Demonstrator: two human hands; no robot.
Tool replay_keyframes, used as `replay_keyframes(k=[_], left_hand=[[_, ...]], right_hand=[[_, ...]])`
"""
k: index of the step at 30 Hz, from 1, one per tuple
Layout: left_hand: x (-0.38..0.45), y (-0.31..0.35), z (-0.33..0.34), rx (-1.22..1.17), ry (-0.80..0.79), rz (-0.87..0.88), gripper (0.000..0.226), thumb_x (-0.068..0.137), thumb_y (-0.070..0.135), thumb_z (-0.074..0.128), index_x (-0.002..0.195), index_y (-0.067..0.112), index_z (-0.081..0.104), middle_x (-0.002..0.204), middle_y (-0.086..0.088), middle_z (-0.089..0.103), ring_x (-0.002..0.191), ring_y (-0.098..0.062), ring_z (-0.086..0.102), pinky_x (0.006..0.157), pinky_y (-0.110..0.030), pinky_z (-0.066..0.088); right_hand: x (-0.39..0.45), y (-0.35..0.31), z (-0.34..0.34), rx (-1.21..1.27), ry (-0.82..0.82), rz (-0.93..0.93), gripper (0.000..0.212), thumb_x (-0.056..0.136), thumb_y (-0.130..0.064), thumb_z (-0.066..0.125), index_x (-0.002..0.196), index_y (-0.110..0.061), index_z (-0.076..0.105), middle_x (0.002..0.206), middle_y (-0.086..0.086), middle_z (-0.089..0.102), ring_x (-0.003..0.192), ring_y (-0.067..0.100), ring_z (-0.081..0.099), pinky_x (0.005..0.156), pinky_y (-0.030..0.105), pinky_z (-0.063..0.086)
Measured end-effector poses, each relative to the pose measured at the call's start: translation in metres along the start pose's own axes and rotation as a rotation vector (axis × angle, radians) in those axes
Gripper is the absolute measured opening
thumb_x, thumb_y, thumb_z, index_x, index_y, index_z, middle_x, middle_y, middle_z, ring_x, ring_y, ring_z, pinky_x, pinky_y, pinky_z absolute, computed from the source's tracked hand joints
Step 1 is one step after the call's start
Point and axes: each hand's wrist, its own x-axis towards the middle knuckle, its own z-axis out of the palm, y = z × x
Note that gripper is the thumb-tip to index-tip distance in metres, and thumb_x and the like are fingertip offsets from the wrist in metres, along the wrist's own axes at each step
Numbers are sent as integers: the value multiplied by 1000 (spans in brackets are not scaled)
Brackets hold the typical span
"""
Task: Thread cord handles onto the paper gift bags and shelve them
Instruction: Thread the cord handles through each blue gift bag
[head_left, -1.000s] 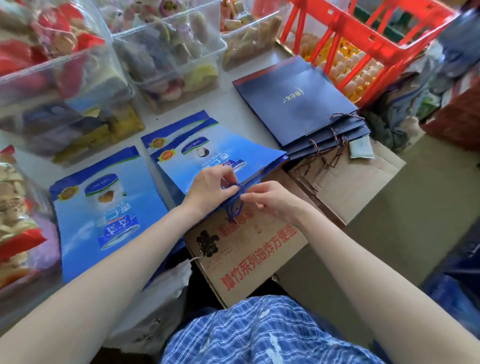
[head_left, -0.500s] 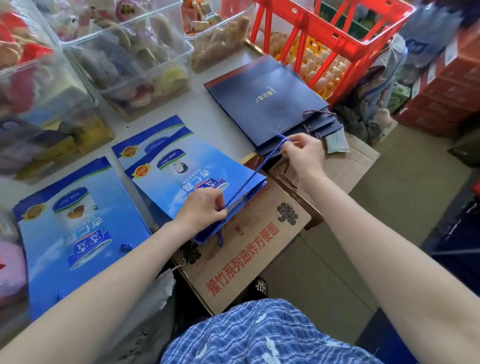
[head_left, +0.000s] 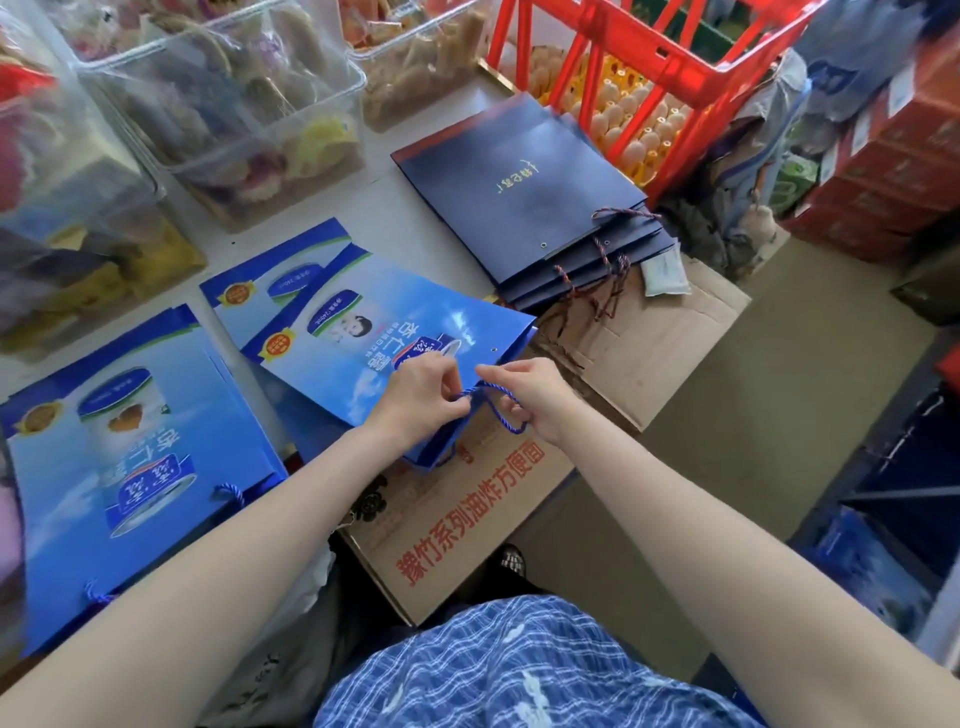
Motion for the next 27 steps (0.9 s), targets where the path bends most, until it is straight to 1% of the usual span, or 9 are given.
replay_keyframes(k=[3, 5, 10, 12, 14, 18, 20, 23, 27], left_hand=[[-3, -3, -7, -139, -117, 1, 14, 77, 12, 71, 73, 16, 59, 72, 10, 57, 65, -6, 59, 67, -18, 45], [-1, -6, -19, -169, -125, 27, 10, 81, 9, 68, 90, 13, 65, 89, 2, 62, 75, -6, 63, 70, -14, 48], [24, 27, -71, -80, 282, 241, 35, 85, 4, 60, 120, 7, 56, 120, -7, 54, 101, -19, 58, 88, -32, 49], [34, 60, -94, -30, 384, 430, 45, 85, 8, 59, 129, 9, 50, 132, -5, 47, 113, -22, 50, 96, -37, 45], [41, 93, -114, 88, 455, 640, 49, 85, 15, 54, 133, 13, 48, 138, -1, 44, 121, -22, 40, 105, -35, 35], [49, 135, -133, 400, 523, 847, 35, 85, 28, 47, 116, 20, 61, 120, 4, 61, 114, -22, 38, 99, -49, 35], [49, 144, -134, 503, 567, 857, 25, 84, 32, 53, 102, 20, 66, 103, 3, 66, 105, -25, 46, 95, -44, 33], [43, 153, -132, 316, 372, 810, 15, 79, 23, 70, 90, 13, 68, 88, -4, 68, 88, -26, 55, 82, -34, 38], [38, 140, -110, 183, 99, 641, 12, 77, 18, 74, 86, 9, 71, 79, -3, 66, 74, -15, 53, 68, -25, 38]], right_hand=[[3, -9, 7, -120, 170, -138, 29, 81, -11, 69, 61, -11, 48, 55, -3, 34, 46, 9, 27, 36, 13, 21], [-2, -25, -2, -351, 214, -283, 34, 81, -10, 65, 55, -9, 43, 54, 0, 33, 54, 14, 30, 42, 18, 23], [-40, -109, -50, -582, 137, -506, 5, 86, -12, 66, 86, -7, 67, 82, 0, 58, 76, 11, 52, 74, 22, 37], [-63, -141, -70, -684, 113, -582, 23, 87, -14, 65, 108, -6, 66, 93, 0, 59, 86, 13, 55, 77, 23, 40], [-86, -166, -87, -798, 82, -666, 21, 87, -14, 64, 107, -8, 67, 90, 1, 62, 82, 14, 55, 70, 19, 41], [-120, -191, -110, -921, 84, -797, 15, 87, -11, 63, 99, -8, 71, 81, -7, 60, 77, 9, 51, 63, 19, 38], [-129, -188, -119, -888, 57, -799, 15, 88, -12, 64, 99, -8, 72, 86, -3, 64, 76, 8, 54, 67, 20, 45], [-129, -174, -127, -885, 20, -726, 13, 86, -13, 66, 95, -7, 73, 88, 8, 70, 73, 11, 57, 68, 32, 51], [-120, -150, -125, -678, 25, -730, 9, 82, -4, 69, 91, -3, 72, 71, -2, 63, 54, -3, 53, 54, 13, 43]])
